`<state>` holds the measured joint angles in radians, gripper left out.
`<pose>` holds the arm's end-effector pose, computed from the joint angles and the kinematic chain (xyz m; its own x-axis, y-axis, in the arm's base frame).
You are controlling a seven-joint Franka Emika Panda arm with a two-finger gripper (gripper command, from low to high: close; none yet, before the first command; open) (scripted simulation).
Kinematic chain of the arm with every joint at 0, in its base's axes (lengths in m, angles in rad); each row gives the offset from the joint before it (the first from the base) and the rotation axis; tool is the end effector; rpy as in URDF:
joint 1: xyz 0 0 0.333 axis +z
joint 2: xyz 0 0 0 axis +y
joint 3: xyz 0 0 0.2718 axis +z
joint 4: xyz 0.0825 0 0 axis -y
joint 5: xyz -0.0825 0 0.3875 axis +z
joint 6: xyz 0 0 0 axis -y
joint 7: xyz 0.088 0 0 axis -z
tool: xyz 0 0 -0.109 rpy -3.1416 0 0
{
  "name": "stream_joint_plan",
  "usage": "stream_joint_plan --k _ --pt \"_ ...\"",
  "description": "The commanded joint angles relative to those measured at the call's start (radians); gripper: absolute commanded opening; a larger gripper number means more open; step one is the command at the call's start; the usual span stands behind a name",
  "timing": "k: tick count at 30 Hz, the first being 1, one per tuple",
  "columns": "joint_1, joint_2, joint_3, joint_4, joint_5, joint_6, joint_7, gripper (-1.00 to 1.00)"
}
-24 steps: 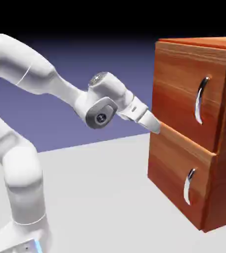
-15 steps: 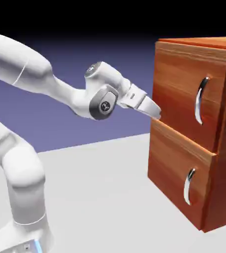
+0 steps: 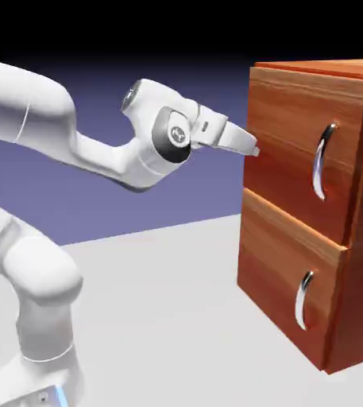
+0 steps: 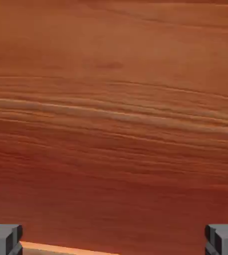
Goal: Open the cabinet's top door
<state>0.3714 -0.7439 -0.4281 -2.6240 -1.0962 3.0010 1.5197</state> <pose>0.4041 0.0264 0.5356 0.3542 -0.6181 0.7017 -0.2359 -0.7852 -0.5726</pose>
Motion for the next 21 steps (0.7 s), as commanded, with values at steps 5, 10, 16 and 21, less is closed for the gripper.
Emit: stream_joint_plan --k 5,10,16,21 --pt "0.071 -0.035 -0.085 0.037 -0.218 -0.007 0.154 0.00" --pt "0.143 -0.069 -0.170 0.074 -0.435 -0.014 0.309 0.00" --pt "0.228 -0.110 -0.272 0.118 -0.696 -0.023 0.494 0.00" --pt "0.299 -0.145 -0.357 0.155 -0.913 -0.030 0.649 0.00"
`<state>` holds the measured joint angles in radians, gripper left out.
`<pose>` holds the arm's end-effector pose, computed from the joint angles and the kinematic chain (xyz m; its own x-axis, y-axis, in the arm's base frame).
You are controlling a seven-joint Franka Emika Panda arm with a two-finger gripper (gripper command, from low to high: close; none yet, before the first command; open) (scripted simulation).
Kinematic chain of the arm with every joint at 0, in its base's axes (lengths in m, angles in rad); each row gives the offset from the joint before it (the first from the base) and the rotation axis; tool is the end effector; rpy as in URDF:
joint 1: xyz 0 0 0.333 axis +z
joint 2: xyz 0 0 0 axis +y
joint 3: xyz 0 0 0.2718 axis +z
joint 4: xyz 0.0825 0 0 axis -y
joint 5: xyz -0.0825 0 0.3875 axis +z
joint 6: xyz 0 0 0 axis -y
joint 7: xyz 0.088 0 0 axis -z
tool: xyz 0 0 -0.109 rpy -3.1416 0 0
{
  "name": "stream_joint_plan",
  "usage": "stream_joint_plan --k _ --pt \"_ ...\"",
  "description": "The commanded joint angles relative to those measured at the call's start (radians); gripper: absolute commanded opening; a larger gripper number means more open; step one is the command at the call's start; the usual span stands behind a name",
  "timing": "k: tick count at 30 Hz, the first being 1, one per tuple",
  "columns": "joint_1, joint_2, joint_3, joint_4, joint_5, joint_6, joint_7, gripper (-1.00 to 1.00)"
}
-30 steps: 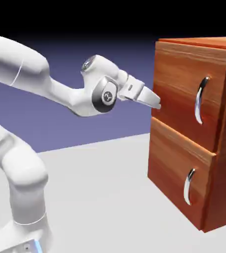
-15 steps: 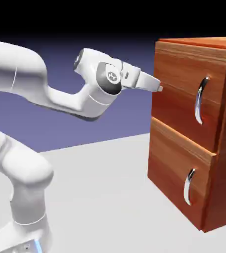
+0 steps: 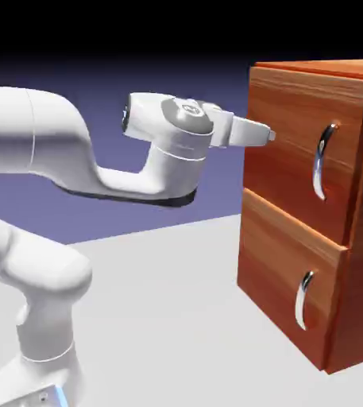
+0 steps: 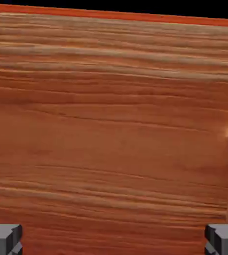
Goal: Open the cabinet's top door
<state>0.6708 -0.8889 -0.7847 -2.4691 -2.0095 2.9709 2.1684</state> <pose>0.3999 -0.0256 0.5506 0.1555 -0.6534 0.7408 -0.0858 -0.7561 -0.6489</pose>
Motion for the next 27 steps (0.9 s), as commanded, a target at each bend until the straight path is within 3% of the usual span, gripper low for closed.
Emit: stream_joint_plan --k 1,20,27 --pt "0.014 -0.007 -0.017 0.007 -0.044 -0.001 0.031 0.00" --pt "0.285 -0.138 -0.340 0.148 -0.870 -0.029 0.618 0.00" --pt "0.463 -0.088 -0.437 0.276 -0.888 -0.058 0.626 0.00"
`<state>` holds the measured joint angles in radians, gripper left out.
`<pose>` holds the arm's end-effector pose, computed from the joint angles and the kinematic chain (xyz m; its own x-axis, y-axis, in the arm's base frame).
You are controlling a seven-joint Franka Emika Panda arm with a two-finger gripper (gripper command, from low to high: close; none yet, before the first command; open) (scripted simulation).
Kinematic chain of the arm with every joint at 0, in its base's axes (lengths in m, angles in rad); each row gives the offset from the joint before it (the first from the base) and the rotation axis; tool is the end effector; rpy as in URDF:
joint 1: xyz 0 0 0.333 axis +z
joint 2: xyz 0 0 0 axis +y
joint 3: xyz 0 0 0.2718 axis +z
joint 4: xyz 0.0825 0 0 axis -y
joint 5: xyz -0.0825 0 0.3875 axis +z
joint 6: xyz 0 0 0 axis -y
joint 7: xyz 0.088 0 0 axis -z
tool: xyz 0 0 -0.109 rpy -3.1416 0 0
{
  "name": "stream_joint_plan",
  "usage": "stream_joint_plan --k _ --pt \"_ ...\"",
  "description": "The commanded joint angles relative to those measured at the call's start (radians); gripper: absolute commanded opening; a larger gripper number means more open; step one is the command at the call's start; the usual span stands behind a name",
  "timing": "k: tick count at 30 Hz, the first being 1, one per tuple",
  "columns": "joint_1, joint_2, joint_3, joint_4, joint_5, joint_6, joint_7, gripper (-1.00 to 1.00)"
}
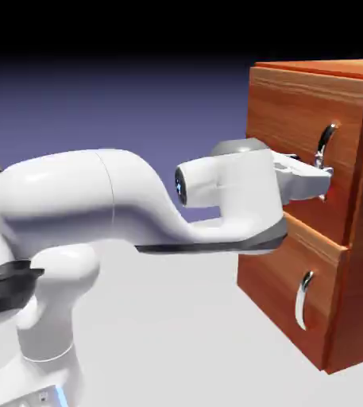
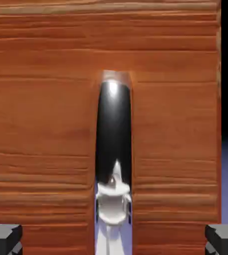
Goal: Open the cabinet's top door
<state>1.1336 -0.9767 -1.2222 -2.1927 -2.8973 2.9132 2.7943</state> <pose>0.4805 -0.0998 0.4851 0.0363 -0.7063 0.7070 0.0362 -0.7061 -0.7072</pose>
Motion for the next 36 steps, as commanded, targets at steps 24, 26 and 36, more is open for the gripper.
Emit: stream_joint_plan --k 24,26,36 --pt "-0.778 0.063 0.697 -0.510 0.437 -0.314 0.093 -1.00" --pt "-0.842 0.053 0.770 -0.538 0.491 -0.322 0.094 -1.00" --pt "-1.154 -0.025 1.132 -0.635 0.774 -0.291 0.095 -1.00"
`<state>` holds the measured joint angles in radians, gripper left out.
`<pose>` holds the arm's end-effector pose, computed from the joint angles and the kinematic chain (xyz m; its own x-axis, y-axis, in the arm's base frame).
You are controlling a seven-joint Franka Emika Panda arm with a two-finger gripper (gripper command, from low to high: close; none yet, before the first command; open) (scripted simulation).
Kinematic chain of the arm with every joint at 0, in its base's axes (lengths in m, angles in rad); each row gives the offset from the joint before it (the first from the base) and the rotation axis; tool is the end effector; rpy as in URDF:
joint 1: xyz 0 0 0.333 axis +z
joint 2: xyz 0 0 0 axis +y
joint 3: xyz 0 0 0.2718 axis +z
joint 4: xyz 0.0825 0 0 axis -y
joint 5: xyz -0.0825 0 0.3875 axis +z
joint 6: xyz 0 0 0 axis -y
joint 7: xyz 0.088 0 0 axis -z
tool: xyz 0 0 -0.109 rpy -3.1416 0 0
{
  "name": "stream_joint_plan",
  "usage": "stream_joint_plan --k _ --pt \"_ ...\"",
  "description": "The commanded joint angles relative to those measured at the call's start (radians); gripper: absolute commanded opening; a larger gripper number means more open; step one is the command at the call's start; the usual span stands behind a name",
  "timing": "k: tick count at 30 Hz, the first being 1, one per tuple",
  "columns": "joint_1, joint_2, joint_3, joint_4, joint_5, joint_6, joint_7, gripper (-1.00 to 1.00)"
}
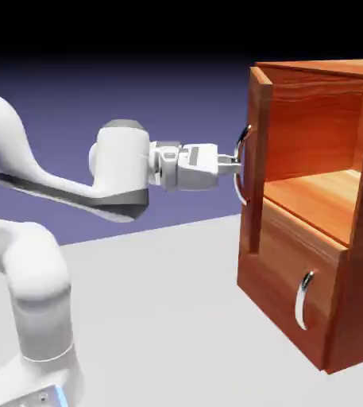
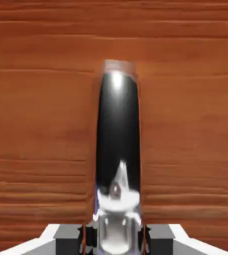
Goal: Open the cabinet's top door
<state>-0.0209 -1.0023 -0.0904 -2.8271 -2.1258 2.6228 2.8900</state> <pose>0.3420 -0.0164 0.4855 -0.3427 -0.6170 0.7084 -0.3429 -0.6199 -0.7058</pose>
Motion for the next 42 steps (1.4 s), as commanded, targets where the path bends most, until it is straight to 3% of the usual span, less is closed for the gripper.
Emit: stream_joint_plan --k 1,5,11,23,32,42 --pt "-0.036 -0.007 0.036 -0.004 0.024 0.015 0.006 -1.00" --pt "-0.139 -0.070 0.166 -0.037 0.175 0.039 -0.037 -1.00" --pt "-0.132 -0.171 0.281 -0.096 0.436 -0.044 -0.186 -1.00" --pt "0.007 -0.255 0.605 -0.098 0.957 -0.431 -0.382 -1.00" --pt "-0.032 -0.146 0.931 0.099 1.278 -0.813 -0.399 -1.00" --pt "-0.317 -0.031 1.256 0.456 1.494 -1.186 -0.401 -1.00"
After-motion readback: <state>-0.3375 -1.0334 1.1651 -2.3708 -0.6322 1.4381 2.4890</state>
